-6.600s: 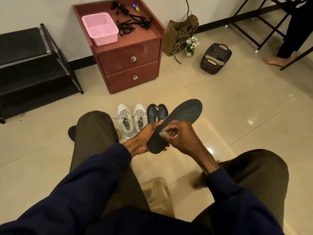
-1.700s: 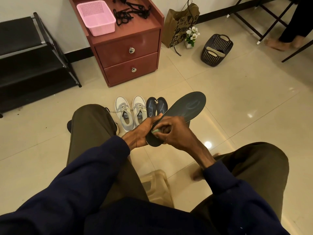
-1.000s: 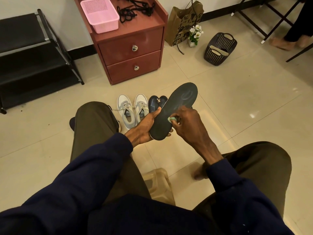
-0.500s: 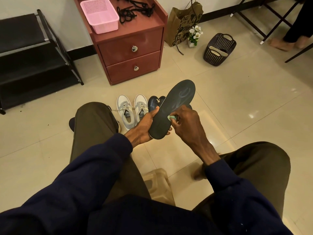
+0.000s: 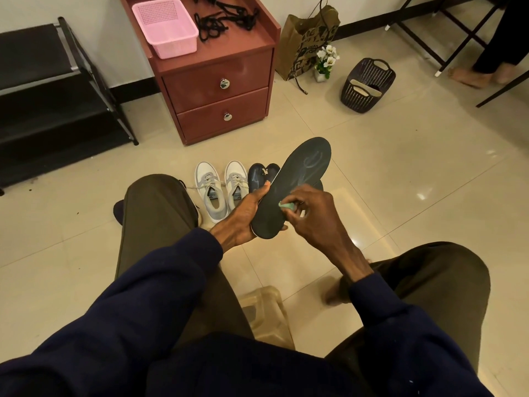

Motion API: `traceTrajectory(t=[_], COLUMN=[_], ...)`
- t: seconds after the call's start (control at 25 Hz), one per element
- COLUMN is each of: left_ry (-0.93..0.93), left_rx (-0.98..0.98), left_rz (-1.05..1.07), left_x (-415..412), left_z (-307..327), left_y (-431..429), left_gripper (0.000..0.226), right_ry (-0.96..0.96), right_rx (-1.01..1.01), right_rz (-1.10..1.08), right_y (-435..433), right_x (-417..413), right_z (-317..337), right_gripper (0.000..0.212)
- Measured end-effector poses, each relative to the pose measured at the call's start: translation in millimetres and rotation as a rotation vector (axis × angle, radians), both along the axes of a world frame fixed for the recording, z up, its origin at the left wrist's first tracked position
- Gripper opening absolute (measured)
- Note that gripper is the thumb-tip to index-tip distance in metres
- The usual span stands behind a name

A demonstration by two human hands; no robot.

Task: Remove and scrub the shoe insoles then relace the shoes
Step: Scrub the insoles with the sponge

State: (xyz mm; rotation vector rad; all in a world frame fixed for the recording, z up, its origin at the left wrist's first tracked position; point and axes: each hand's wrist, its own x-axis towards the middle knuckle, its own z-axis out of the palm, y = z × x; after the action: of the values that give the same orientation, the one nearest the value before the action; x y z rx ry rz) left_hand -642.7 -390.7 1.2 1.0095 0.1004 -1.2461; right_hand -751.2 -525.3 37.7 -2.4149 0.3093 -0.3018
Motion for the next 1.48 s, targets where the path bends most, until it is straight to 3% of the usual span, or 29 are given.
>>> traceTrajectory(t=[0.12,0.28,0.48,0.68,0.88,1.08,1.28,1.48], left_ry=[-0.002,-0.046,-0.075,-0.077,-0.067,-0.072,-0.069,-0.045], left_rx=[0.038,0.012,0.091,0.063,0.107,0.08,0.091,-0.017], left_rz=[0.026,-0.136,-0.126,-0.219,-0.154,-0.203,-0.11,-0.162], left_x=[-1.5,-1.6,-3.4,-4.1,-4.8,-5.2,-3.4,0.0], left_z=[-2.7,1.1,0.4,1.8,1.9,2.7,0.8,-0.4], left_y=[1.0,2.2,3.4,4.7,2.7,3.2,1.9,2.6], left_gripper=[0.041,0.052,0.044,0.055,0.044,0.05,0.043,0.054], right_ry=[0.079,-0.084,-0.02,-0.095,0.0,-0.069,0.12,0.0], right_rx=[0.08,-0.036,0.087,-0.014,0.101,0.043,0.093,-0.082], right_rz=[0.125,-0.255,0.091,-0.242,0.072,-0.239,0.131,-0.194], right_y=[6.7,-17.1,11.8,-15.2,6.6,-18.2,3.8,-24.8], right_x=[2.0,5.2,3.4,3.8,4.1,2.4,2.7,-1.3], right_z=[1.7,-1.4,-0.1,-3.5,-0.3,-0.9,5.6,-0.7], right_gripper=[0.012,0.011,0.013,0.011,0.013,0.011,0.011,0.012])
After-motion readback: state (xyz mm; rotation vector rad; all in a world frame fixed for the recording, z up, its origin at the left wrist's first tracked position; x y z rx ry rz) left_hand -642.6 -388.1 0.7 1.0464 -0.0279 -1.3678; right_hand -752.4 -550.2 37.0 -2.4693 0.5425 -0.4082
